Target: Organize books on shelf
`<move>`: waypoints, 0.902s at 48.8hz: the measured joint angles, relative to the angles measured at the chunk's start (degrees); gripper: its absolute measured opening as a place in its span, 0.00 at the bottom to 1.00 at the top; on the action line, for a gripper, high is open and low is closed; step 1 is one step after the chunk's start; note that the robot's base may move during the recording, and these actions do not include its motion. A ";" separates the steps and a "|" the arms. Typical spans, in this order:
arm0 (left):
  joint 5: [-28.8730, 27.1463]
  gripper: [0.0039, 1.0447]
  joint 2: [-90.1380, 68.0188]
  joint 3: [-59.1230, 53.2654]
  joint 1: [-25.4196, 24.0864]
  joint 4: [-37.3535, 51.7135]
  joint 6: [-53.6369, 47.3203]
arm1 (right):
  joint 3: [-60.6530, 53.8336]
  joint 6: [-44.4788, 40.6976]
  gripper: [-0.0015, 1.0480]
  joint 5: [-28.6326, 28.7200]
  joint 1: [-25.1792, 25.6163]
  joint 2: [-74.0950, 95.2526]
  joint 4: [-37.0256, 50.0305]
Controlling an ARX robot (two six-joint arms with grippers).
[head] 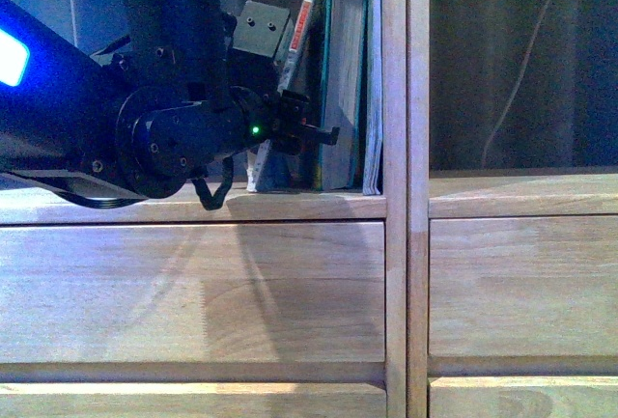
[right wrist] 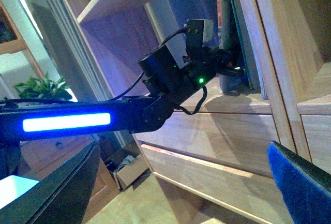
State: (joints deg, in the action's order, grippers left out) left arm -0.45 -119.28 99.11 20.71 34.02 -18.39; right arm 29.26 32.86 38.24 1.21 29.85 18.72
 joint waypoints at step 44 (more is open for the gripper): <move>4.44 0.93 54.14 -62.42 -6.32 9.88 12.13 | 0.00 0.00 0.93 0.00 0.00 0.00 0.00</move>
State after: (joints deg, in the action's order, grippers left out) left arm 3.99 -65.14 36.69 14.39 43.90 -6.26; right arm 29.26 32.86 38.24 1.21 29.85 18.72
